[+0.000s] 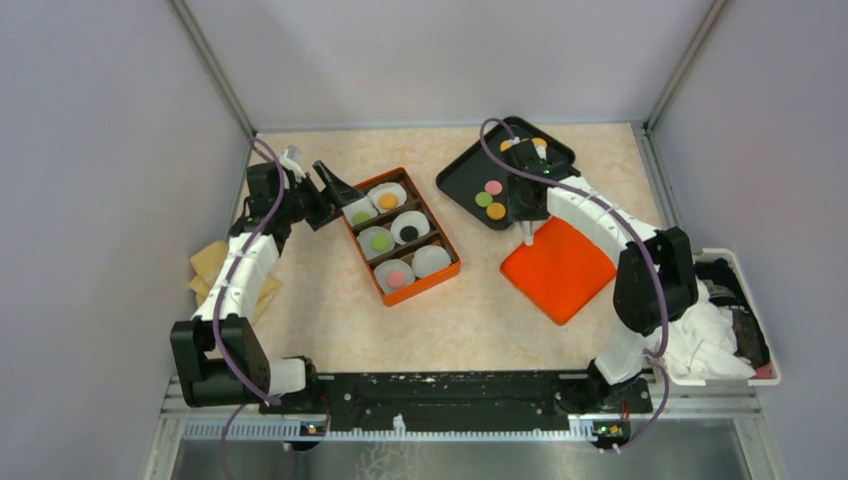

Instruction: Pack the cookies

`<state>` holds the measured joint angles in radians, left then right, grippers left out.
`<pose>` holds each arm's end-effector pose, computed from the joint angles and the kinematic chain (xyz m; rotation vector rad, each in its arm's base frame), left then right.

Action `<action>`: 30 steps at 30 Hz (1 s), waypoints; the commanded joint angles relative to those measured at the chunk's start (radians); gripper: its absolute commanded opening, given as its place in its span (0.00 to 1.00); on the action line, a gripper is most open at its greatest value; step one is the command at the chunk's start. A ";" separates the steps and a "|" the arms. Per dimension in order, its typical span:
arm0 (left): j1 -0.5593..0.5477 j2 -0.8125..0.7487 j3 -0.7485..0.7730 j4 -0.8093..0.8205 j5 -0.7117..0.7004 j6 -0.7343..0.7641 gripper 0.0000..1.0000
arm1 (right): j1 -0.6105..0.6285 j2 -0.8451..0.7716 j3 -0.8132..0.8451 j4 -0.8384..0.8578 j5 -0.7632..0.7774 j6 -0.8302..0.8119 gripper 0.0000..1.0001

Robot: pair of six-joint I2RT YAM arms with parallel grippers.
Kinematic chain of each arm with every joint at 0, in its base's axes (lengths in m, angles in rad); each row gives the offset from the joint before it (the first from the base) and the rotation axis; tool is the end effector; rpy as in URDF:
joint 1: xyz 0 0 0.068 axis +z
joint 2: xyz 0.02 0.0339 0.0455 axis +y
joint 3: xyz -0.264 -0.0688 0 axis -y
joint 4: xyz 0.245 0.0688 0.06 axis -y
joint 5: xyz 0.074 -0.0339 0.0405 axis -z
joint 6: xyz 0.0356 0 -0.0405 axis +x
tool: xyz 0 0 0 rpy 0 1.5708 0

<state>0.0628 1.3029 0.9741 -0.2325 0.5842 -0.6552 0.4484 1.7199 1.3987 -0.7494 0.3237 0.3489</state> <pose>0.2898 -0.0014 0.2906 -0.4212 2.1397 -0.9656 0.3314 0.1469 0.2596 -0.0206 2.5586 -0.1312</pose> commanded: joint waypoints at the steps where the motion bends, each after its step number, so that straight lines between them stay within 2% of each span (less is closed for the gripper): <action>1: 0.000 -0.001 0.008 0.036 0.012 0.008 0.91 | -0.007 -0.004 0.056 0.017 -0.001 0.021 0.29; 5: -0.001 0.000 0.008 0.035 0.015 0.007 0.91 | -0.008 -0.038 0.058 0.022 -0.013 0.022 0.02; 6: 0.000 0.000 0.007 0.037 0.015 0.007 0.91 | -0.006 -0.050 0.057 0.023 -0.016 0.022 0.00; 12: -0.001 -0.001 0.003 0.038 0.016 0.000 0.90 | 0.013 -0.163 0.030 0.058 -0.039 0.020 0.00; 16: -0.001 -0.001 0.004 0.038 0.010 -0.007 0.90 | 0.075 -0.242 0.028 0.058 -0.030 0.014 0.00; 25: -0.001 0.006 0.017 0.025 -0.006 -0.010 0.90 | 0.369 -0.283 0.044 0.023 -0.050 -0.016 0.00; 30: -0.001 0.001 0.017 0.016 -0.010 -0.004 0.90 | 0.481 -0.254 0.024 0.006 -0.047 -0.002 0.00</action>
<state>0.0628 1.3029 0.9741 -0.2329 0.5819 -0.6571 0.8738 1.4578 1.4029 -0.7551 0.2687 0.3416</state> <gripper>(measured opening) 0.906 0.342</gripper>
